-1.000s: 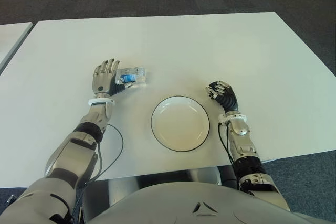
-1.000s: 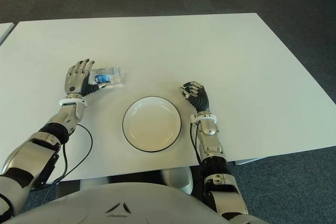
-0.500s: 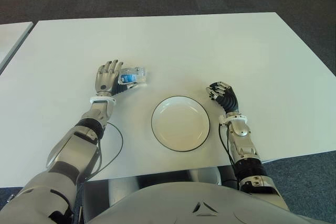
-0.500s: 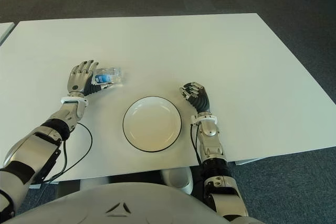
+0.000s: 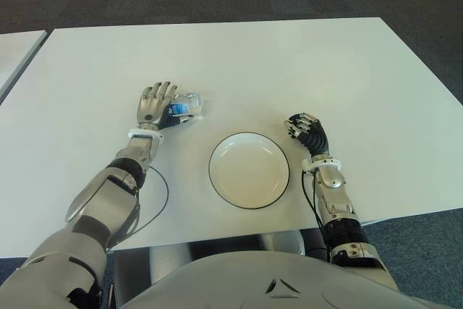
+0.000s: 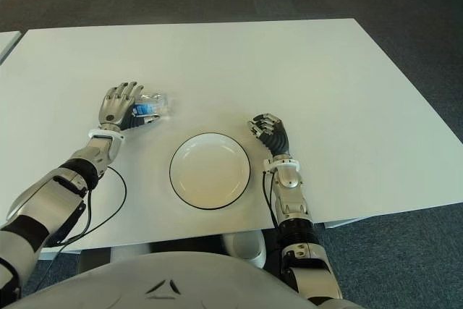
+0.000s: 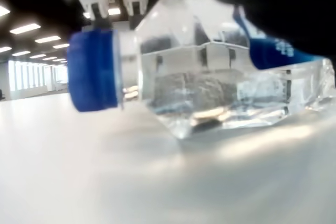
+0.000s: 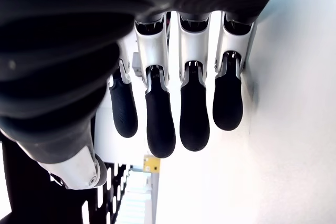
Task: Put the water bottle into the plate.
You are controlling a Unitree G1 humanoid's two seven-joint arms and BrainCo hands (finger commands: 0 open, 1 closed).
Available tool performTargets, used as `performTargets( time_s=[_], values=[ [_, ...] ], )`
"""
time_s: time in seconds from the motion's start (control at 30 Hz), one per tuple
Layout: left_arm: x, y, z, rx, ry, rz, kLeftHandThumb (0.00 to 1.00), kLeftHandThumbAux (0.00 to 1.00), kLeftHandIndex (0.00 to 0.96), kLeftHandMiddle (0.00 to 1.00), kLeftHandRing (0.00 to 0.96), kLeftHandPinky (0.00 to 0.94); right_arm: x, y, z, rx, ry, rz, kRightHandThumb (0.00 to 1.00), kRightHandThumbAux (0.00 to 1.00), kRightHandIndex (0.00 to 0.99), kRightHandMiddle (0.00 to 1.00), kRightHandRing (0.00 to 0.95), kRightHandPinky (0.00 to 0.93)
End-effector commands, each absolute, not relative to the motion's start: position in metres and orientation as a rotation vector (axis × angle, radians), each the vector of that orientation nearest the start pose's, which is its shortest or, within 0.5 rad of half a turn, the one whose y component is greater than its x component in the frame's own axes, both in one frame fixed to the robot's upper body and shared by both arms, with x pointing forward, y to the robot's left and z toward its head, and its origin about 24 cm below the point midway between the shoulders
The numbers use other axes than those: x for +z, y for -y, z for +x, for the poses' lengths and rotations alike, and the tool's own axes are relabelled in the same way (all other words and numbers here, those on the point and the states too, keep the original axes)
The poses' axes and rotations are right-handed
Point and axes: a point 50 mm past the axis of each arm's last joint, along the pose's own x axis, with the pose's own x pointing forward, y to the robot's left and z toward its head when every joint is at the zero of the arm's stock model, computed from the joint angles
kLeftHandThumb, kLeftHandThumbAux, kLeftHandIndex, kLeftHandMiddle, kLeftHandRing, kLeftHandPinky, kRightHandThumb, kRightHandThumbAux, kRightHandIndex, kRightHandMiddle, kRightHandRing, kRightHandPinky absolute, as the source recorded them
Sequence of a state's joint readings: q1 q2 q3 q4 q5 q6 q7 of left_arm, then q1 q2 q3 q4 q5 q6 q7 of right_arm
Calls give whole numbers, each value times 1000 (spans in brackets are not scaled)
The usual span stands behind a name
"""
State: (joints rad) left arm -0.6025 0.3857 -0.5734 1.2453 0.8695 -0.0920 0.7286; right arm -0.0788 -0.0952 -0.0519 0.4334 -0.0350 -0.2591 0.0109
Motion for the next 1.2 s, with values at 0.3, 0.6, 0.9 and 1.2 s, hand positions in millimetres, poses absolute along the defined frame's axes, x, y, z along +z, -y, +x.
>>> performTargets(
  time_s=[0.3, 0.6, 0.9, 1.2],
  values=[
    [-25, -211, 312, -167, 33, 1809, 629, 327, 0, 0, 0, 0, -23, 180, 248, -22, -167, -114, 708, 729, 433, 587, 601, 609],
    [-30, -213, 311, -229, -40, 1843, 639, 374, 0, 0, 0, 0, -22, 180, 247, -27, -172, -111, 707, 729, 433, 583, 600, 609],
    [-31, -213, 313, -298, -90, 1882, 633, 436, 0, 0, 0, 0, -22, 181, 245, -22, -172, -112, 707, 729, 433, 593, 604, 610],
    [-37, -222, 308, -354, -214, 1833, 631, 480, 0, 15, 0, 0, -22, 182, 244, -26, -175, -100, 707, 729, 433, 597, 607, 610]
  ],
)
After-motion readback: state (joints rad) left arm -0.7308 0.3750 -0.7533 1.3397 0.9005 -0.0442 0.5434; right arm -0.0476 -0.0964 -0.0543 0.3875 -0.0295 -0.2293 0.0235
